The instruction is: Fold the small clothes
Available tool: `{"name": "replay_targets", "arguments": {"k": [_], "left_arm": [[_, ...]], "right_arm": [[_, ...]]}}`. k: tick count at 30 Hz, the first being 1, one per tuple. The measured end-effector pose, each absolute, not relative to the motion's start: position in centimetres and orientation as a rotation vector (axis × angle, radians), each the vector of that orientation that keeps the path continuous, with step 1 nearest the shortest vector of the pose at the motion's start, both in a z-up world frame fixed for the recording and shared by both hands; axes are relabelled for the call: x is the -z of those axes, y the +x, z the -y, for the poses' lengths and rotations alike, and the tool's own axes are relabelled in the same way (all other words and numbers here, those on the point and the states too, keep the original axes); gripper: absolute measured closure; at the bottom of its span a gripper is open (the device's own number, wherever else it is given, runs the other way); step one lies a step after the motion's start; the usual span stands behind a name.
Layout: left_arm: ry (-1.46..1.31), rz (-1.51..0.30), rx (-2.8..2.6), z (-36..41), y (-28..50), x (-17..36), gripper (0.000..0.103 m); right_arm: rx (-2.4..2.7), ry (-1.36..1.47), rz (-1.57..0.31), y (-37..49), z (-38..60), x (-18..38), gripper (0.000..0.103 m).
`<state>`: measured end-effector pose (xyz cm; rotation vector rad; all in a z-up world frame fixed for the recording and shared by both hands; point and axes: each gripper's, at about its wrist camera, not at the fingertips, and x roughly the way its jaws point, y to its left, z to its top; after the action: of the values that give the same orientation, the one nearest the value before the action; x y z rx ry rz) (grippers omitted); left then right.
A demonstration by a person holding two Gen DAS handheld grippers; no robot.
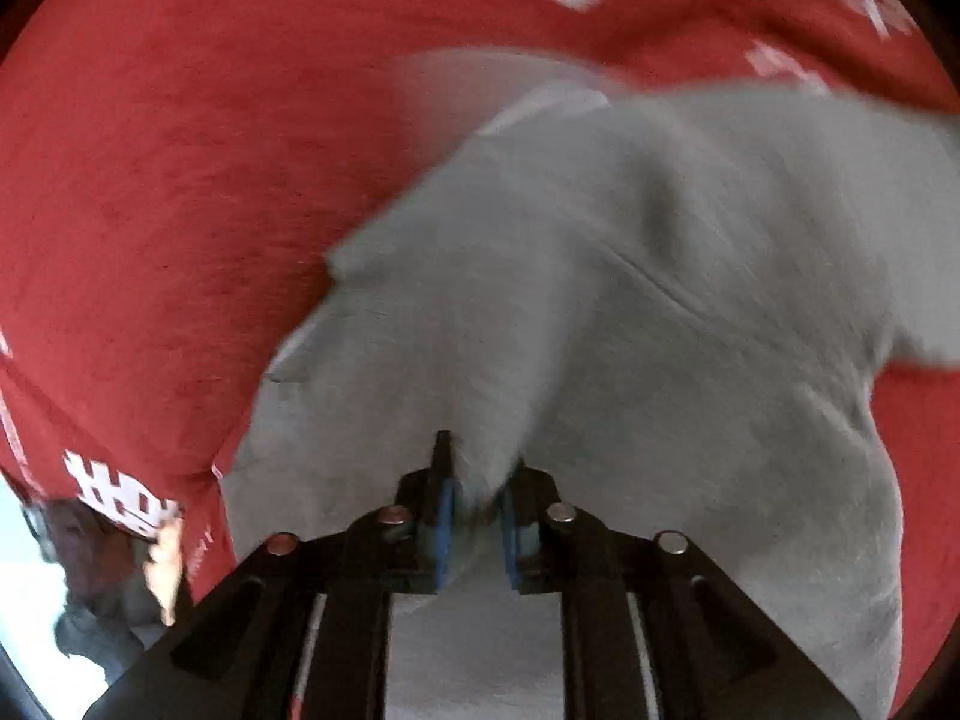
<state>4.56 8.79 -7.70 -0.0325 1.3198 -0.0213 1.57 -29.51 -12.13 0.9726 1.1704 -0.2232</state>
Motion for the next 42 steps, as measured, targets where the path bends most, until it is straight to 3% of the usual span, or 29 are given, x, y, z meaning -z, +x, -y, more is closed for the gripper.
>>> {"name": "replay_targets", "arguments": {"k": [3,8,13,19,24,29,37,38,40,42], "left_arm": [[-0.026,-1.324,0.02,-8.7,4.7,7.6,0.0],[-0.017,-1.316,-0.004,-8.8,4.6,7.1,0.0],[0.006,-1.298,-0.007,-9.0,4.1,6.9,0.0],[0.014,-1.273,-0.005,-10.1,3.1,6.7,0.0],[-0.034,-1.275,0.0,-11.7,1.9,7.4,0.0],[-0.089,-1.287,0.018,-11.5,1.8,8.8,0.0],[-0.173,-1.285,0.032,-11.3,2.5,9.8,0.0],[-0.177,-1.287,0.032,-11.2,2.6,10.0,0.0],[-0.183,-1.277,-0.002,-11.5,2.7,9.9,0.0],[-0.211,-1.245,-0.044,-12.3,2.6,9.3,0.0]], "right_arm": [[0.238,1.08,-1.157,-0.3,30.6,12.6,0.065],[0.255,1.047,-1.213,-1.3,31.3,10.5,0.063],[-0.068,0.885,-1.261,1.8,25.8,7.1,0.062],[-0.557,0.539,-1.366,12.3,12.7,7.9,0.062],[-0.644,0.21,-1.364,18.2,4.5,8.6,0.062],[-0.672,-0.124,-1.368,20.5,-0.4,10.4,0.062],[-0.724,-0.315,-1.43,22.5,-2.5,12.7,0.062],[-0.755,-0.315,-1.475,22.2,-2.8,13.1,0.065],[-0.755,-0.347,-1.493,21.9,-3.2,13.2,0.091],[-0.769,-0.329,-1.46,21.9,-3.5,12.2,0.095]]}}
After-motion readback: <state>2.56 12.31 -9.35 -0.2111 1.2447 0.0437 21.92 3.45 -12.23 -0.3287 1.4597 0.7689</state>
